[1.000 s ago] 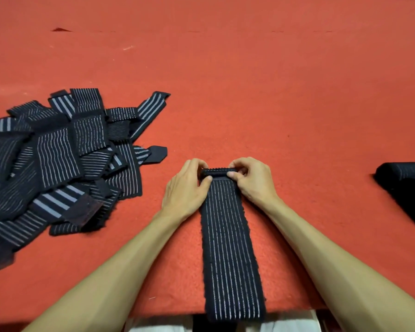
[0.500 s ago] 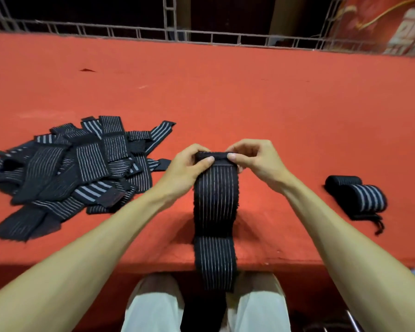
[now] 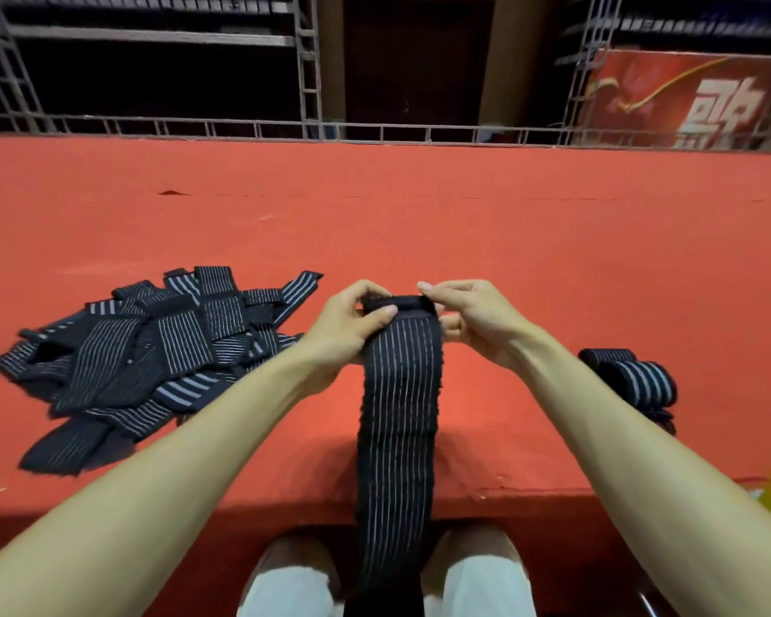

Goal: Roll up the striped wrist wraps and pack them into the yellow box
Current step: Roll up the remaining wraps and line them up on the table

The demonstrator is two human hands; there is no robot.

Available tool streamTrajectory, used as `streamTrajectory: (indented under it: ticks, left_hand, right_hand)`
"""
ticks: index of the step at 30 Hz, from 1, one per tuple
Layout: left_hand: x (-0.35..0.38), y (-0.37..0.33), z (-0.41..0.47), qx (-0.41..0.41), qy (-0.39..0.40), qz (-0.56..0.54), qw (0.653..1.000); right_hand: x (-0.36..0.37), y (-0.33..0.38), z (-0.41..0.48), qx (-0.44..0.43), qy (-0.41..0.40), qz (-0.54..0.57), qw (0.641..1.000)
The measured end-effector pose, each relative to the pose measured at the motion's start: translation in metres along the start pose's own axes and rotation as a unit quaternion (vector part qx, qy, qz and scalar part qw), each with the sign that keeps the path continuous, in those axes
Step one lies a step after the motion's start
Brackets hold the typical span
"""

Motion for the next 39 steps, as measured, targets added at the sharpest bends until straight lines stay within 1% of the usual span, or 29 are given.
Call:
streamTrajectory:
  ticks: [3, 6, 8, 9, 13, 15, 19, 20, 24, 25, 27, 29, 31, 36, 39]
  left_hand:
    - [-0.015, 0.009, 0.024, 0.081, 0.006, 0.125, 0.989]
    - [-0.031, 0.024, 0.046, 0.127, -0.009, 0.160, 0.979]
    - [-0.039, 0.038, 0.054, 0.143, -0.027, 0.148, 0.978]
    - [-0.043, 0.048, 0.058, 0.136, -0.035, 0.133, 0.981]
    - [-0.063, 0.094, 0.073, 0.094, -0.074, 0.073, 0.990]
    - [-0.067, 0.115, 0.074, 0.080, -0.076, 0.065, 0.992]
    - [-0.069, 0.165, 0.069, 0.009, -0.094, -0.014, 0.995]
    - [-0.071, 0.173, 0.067, 0.007, -0.106, -0.006, 0.994]
    - [-0.070, 0.173, 0.062, 0.070, -0.108, 0.089, 0.988]
    - [-0.071, 0.174, 0.061, 0.073, -0.112, 0.096, 0.986]
    - [-0.075, 0.178, 0.063, 0.065, -0.117, 0.073, 0.988]
    - [-0.077, 0.182, 0.064, 0.051, -0.108, 0.018, 0.993]
    - [-0.073, 0.177, 0.063, 0.062, -0.097, -0.003, 0.993]
    - [-0.068, 0.164, 0.058, 0.120, -0.093, 0.038, 0.988]
    - [-0.066, 0.160, 0.057, 0.138, -0.087, 0.051, 0.985]
  right_hand:
    - [0.004, -0.032, 0.023, 0.060, -0.017, -0.025, 0.998]
    - [0.007, -0.055, 0.049, 0.076, -0.014, -0.026, 0.997]
    - [0.013, -0.068, 0.060, 0.075, -0.014, -0.009, 0.997]
    - [0.015, -0.076, 0.066, 0.074, -0.019, 0.007, 0.997]
    - [0.025, -0.115, 0.085, 0.072, -0.063, 0.070, 0.993]
    - [0.028, -0.134, 0.086, 0.078, -0.093, 0.084, 0.989]
    - [0.040, -0.168, 0.086, 0.082, -0.140, 0.113, 0.980]
    - [0.043, -0.176, 0.086, 0.081, -0.146, 0.112, 0.980]
    - [0.043, -0.184, 0.085, 0.035, -0.161, 0.077, 0.983]
    - [0.042, -0.182, 0.085, 0.022, -0.166, 0.067, 0.984]
    - [0.038, -0.178, 0.085, -0.005, -0.177, 0.045, 0.983]
    - [0.038, -0.175, 0.085, -0.025, -0.179, 0.040, 0.983]
    - [0.036, -0.175, 0.084, -0.036, -0.177, 0.059, 0.982]
    - [0.043, -0.172, 0.085, -0.043, -0.125, 0.120, 0.984]
    - [0.048, -0.172, 0.084, -0.025, -0.103, 0.148, 0.983]
Point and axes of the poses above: each hand's wrist, its own z-axis towards the middle knuckle, its own x-axis out of the palm, y = z × x, the point moved 9 cm from there along z, towards the middle knuckle, and after that the axes turned 12 degrees about -z, right-handed, at the moved point
